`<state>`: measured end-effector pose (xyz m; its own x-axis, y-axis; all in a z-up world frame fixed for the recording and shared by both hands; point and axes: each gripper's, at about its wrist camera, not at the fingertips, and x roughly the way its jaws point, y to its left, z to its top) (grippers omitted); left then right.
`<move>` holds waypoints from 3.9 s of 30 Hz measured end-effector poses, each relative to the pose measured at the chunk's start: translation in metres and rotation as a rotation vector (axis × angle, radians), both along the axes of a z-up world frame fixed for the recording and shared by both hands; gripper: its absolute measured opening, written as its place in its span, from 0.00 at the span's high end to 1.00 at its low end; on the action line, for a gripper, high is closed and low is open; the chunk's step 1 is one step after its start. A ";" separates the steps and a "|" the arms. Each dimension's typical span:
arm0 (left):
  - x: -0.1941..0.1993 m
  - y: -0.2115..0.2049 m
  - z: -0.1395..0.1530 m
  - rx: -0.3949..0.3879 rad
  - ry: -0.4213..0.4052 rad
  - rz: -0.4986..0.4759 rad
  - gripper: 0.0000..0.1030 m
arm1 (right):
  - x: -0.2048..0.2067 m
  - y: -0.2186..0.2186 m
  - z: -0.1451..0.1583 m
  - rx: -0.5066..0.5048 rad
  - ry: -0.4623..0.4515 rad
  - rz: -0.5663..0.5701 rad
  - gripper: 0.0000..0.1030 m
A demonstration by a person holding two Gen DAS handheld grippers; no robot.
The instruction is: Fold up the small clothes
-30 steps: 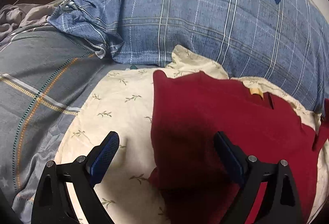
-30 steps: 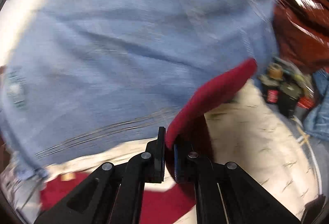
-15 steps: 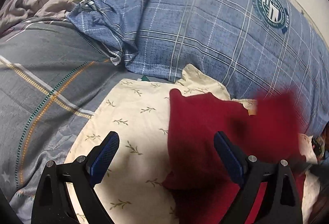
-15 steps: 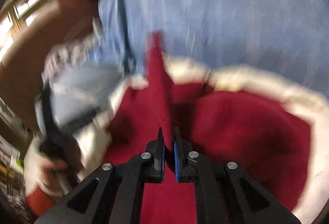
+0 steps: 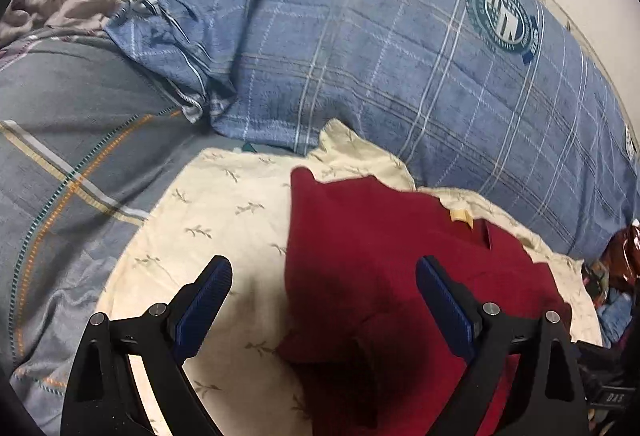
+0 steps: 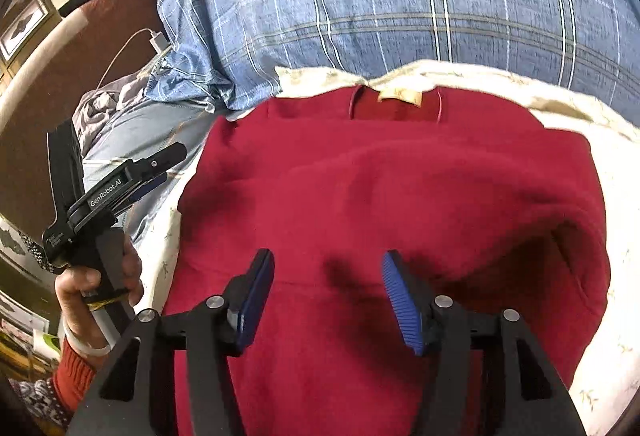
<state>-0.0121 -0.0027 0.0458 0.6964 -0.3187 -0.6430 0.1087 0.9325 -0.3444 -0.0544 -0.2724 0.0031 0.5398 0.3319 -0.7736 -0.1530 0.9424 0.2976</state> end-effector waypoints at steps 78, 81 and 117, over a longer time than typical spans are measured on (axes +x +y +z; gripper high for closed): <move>0.023 -0.045 -0.030 0.277 0.084 -0.087 0.33 | 0.066 -0.078 -0.019 -0.264 0.017 -0.264 0.59; 0.027 -0.046 -0.031 0.270 0.090 -0.090 0.33 | 0.079 -0.078 -0.026 -0.293 -0.004 -0.280 0.59; -0.092 0.003 -0.004 0.234 0.120 -0.020 0.30 | -0.042 -0.133 0.001 -0.123 0.013 -0.475 0.70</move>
<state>-0.1038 0.0002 0.0416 0.6058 -0.1641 -0.7785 0.0990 0.9864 -0.1309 -0.0965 -0.4055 0.0037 0.5993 -0.0430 -0.7994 0.3053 0.9354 0.1785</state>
